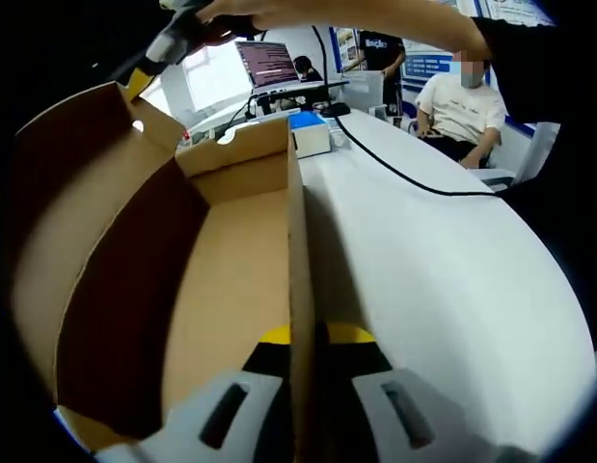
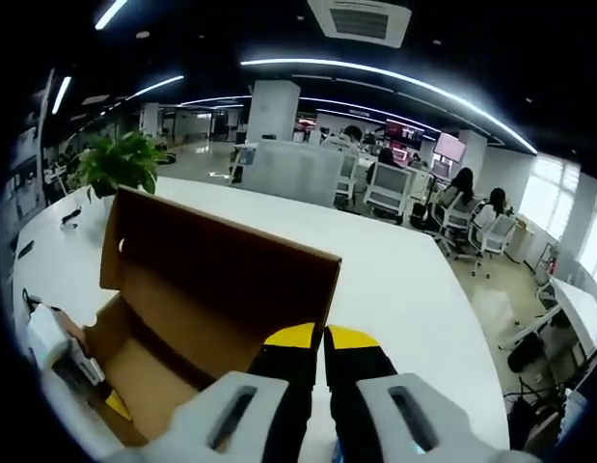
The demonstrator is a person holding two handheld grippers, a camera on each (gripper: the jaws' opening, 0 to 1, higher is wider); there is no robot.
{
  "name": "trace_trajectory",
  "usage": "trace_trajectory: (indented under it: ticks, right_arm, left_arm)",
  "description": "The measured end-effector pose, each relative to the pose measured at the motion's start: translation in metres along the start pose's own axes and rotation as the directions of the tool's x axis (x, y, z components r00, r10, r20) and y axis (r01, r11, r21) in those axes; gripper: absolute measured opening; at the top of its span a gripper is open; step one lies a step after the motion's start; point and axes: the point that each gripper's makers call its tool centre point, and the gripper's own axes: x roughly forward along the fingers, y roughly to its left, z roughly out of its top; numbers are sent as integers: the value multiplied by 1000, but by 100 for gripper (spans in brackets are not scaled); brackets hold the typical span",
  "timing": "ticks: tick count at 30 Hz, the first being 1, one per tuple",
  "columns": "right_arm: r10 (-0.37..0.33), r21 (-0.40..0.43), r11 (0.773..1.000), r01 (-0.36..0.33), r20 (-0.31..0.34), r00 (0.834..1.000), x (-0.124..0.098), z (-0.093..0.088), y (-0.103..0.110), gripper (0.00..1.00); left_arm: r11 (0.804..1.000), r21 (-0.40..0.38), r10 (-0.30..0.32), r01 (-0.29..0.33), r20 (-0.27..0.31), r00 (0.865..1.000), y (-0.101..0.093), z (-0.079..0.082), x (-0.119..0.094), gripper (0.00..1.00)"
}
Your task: Operate the shoe box by opening the lid, removing the specified soft item, and placing it in the target area until the item is outside and the box remains undamaged.
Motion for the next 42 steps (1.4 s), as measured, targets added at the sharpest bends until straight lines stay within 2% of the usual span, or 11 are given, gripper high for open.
trace_trajectory:
  ticks: [10, 22, 30, 42]
  right_arm:
    - [13, 9, 1000, -13, 24, 1000, -13, -4, 6, 1]
    - [14, 4, 1000, -14, 51, 999, -18, -3, 6, 1]
    - [4, -28, 1000, -3, 57, 998, -22, -3, 7, 1]
    - [15, -13, 1000, -14, 89, 996, -33, -7, 8, 1]
  left_arm:
    - [1000, 0, -1, 1, 1, 1000, 0, 0, 0, 3]
    - [1000, 3, -1, 1, 2, 1000, 0, 1, 0, 3]
    - [1000, 5, -1, 1, 2, 1000, 1, 1, 0, 3]
    - [1000, 5, -1, 1, 2, 1000, 1, 2, 0, 3]
